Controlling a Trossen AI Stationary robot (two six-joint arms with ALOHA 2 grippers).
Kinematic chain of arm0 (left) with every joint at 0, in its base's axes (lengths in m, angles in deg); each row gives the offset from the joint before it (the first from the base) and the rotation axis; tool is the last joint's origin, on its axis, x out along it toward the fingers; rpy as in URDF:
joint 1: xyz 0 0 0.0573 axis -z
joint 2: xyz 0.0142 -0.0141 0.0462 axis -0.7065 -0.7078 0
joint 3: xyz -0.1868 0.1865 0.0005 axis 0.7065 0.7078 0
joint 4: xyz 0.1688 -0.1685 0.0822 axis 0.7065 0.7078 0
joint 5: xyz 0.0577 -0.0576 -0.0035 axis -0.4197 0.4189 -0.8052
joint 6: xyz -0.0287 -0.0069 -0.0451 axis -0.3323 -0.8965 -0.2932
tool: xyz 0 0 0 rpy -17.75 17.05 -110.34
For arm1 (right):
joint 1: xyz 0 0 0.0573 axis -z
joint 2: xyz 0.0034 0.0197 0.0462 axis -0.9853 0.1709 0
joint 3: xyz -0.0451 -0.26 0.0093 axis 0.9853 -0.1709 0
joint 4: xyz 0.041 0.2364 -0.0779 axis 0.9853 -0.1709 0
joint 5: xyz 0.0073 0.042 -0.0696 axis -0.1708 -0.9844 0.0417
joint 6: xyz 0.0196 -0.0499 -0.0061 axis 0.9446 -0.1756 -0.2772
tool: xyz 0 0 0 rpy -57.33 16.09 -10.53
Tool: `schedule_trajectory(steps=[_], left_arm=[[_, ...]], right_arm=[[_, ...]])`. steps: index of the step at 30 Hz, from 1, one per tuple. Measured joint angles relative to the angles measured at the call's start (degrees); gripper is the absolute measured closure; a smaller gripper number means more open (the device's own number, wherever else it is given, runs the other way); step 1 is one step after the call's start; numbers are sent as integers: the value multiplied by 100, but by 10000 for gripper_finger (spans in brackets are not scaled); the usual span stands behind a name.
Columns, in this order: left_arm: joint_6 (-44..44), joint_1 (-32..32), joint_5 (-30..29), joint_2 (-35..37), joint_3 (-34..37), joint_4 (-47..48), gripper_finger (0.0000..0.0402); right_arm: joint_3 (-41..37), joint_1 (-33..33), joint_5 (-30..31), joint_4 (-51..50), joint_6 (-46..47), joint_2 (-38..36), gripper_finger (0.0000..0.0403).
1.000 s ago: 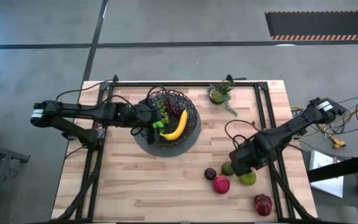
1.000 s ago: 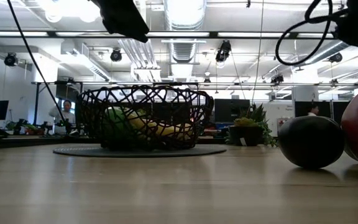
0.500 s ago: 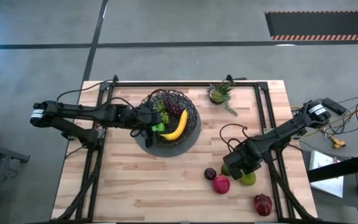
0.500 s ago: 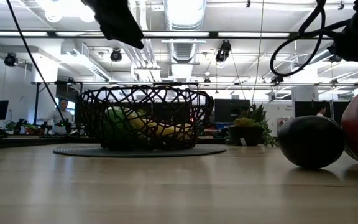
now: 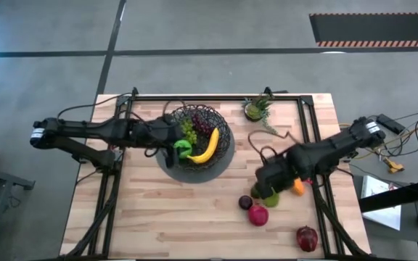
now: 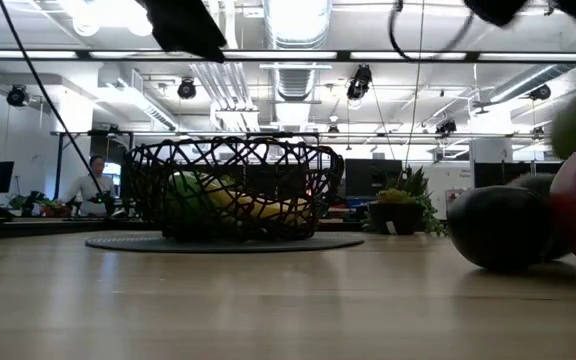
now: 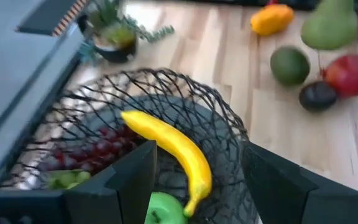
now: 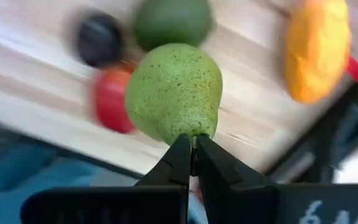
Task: Build produce basket
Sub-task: Put the pear into the basket
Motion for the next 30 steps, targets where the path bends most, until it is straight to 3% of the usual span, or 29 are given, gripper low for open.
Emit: schedule_trajectory(steps=[4, 10, 14, 20, 24, 28, 30], left_arm=[[2, -4, -139, 444, -28, -22, 187], [23, -4, -858, 972, -4, -63, 187], [-29, -4, -960, 1189, -3, -53, 187], [-323, -4, -960, 1421, 36, 35, 187], [-629, -4, -958, 1537, 64, 213, 187], [-833, -4, -958, 1595, 92, 494, 187], [-915, -4, -958, 1593, 94, 613, 187]], right_arm=[[963, 456, 688, 108, -467, -2, 394], [1916, 1322, 1810, 1375, -1941, 112, 394], [2459, 2026, 1847, 1797, -3171, 658, 394], [3687, 2840, 1754, 1747, -4768, 2113, 394], [4575, 3121, 1331, 1544, -5266, 3147, 394], [5515, 3211, 1202, 460, -5435, 4100, 394], [5509, 3223, 1154, 304, -5497, 4318, 394]])
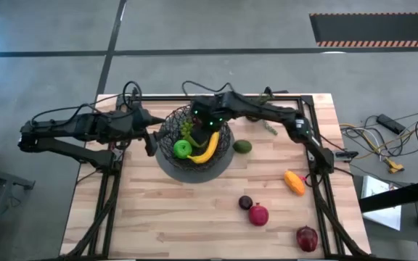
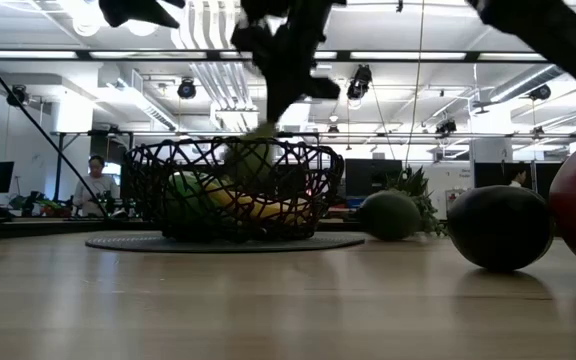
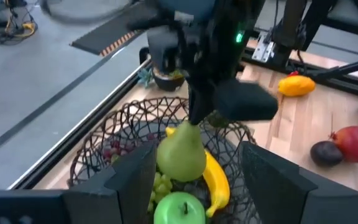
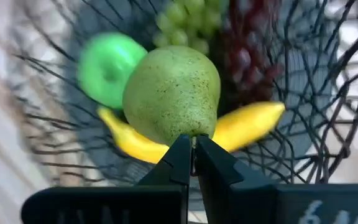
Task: Build produce basket
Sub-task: Put the pear into the basket, then put the green lime into the basket
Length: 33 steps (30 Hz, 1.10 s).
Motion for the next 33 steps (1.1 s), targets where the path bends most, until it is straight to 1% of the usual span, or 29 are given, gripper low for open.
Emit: schedule_trajectory(steps=[2, 5, 10, 15, 21, 26, 30, 33], left_arm=[[-3, 0, 0, -7, 8, 46, 187], [-3, 3, 2, -67, 10, 19, 187], [6, 4, 4, -222, 20, 20, 187], [6, 0, 46, -397, 20, 22, 187], [7, 0, 66, -477, 20, 19, 187], [6, 0, 68, -473, 20, 14, 187], [2, 0, 68, -460, 20, 13, 187], [-71, 2, 71, -460, 20, 15, 187]], right_arm=[[-157, 0, -106, -56, -4, 117, 394], [-263, -21, -105, -34, -41, 284, 394], [-251, -37, -59, 130, -64, 485, 393], [-229, -35, 77, 191, -111, 598, 378], [-207, -33, 347, 301, -158, 606, 336], [-122, -33, 861, 294, -299, 438, 287], [-124, -35, 1347, 133, -754, 165, 255], [-148, -32, 1452, -72, -1182, -82, 240]])
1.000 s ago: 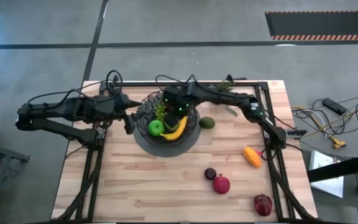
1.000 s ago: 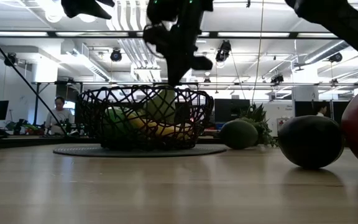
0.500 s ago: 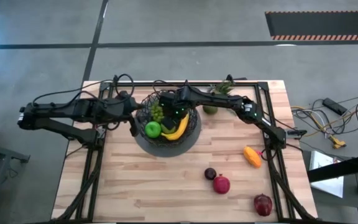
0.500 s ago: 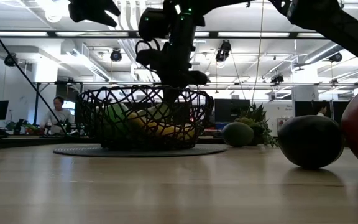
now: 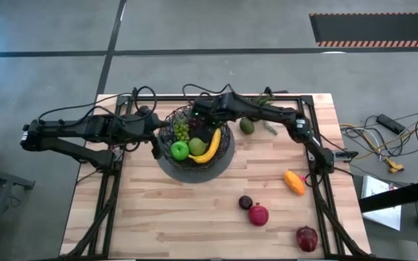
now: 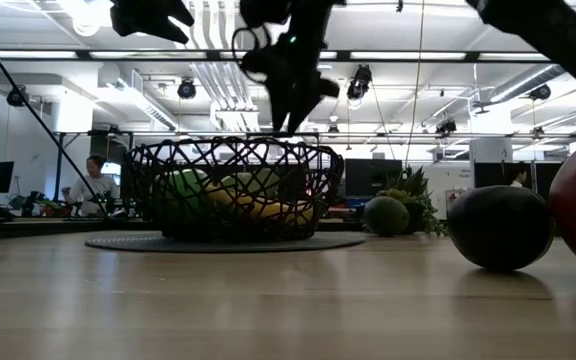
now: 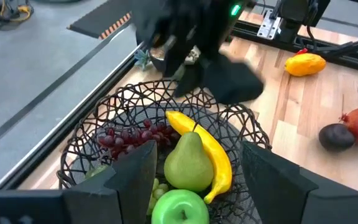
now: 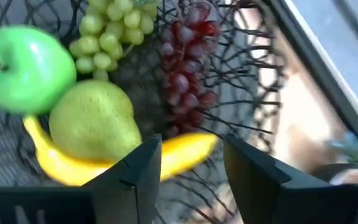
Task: Build produce basket
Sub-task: Put the green lime into the basket
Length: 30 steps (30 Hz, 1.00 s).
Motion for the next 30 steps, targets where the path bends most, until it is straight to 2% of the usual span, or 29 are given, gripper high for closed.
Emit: schedule_trajectory(steps=[4, 9, 15, 19, 25, 30], left_arm=[[-224, 1, 7, 0, 0, 5, 187], [-410, 3, 6, 0, 1, 2, 187], [-675, 1, -28, -74, 24, -36, 187], [-673, -2, -92, -223, 26, -228, 187], [-670, -2, -112, -555, 26, -688, 187], [-668, -2, 63, -808, -27, -839, 187]], right_arm=[[-348, -3, 216, -364, -413, -456, 228], [-1768, 73, 304, -251, -419, -1410, 218], [-3962, 322, 58, 264, 533, -2751, 202], [-5213, 554, -106, 909, 1340, -3439, 174], [-6376, 844, -98, 2281, 2178, -3723, 102], [-6753, 1035, -35, 2895, 2555, -3371, 61]])
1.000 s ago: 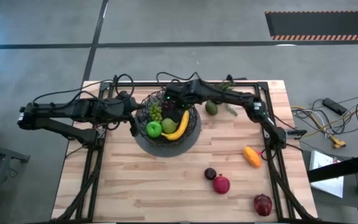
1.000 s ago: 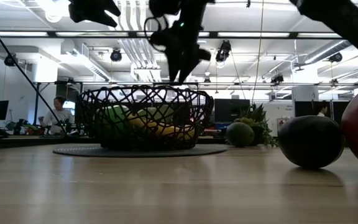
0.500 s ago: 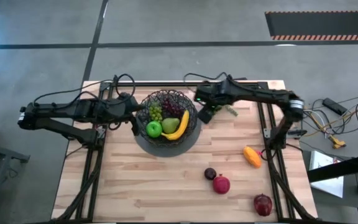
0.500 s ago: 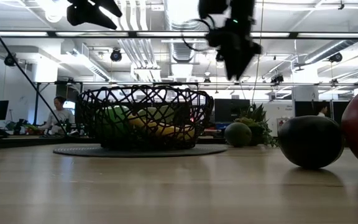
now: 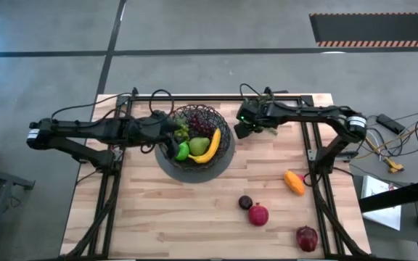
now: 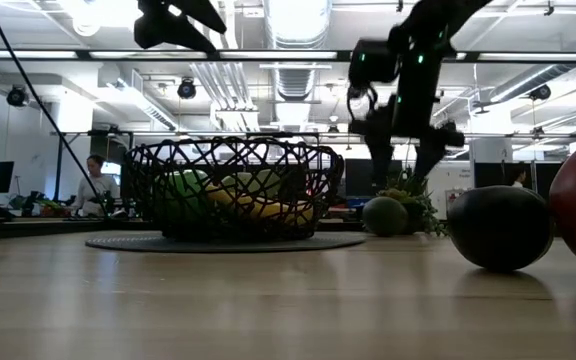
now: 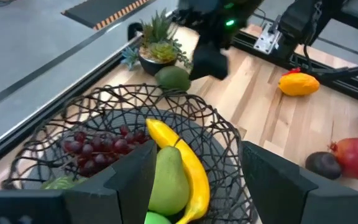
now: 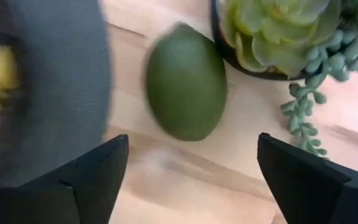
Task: Build produce basket
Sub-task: Put the green lime into the basket
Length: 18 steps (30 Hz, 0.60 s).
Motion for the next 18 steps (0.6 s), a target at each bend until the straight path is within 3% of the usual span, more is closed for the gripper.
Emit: schedule_trajectory(steps=[5, 18], left_arm=[[0, 0, 209, -133, -76, 8, 187], [0, 0, 256, -64, -116, 54, 187]], right_arm=[[-42, 105, 284, 316, -20, 495, 54], [460, 164, 496, 662, -124, 1568, 78]])
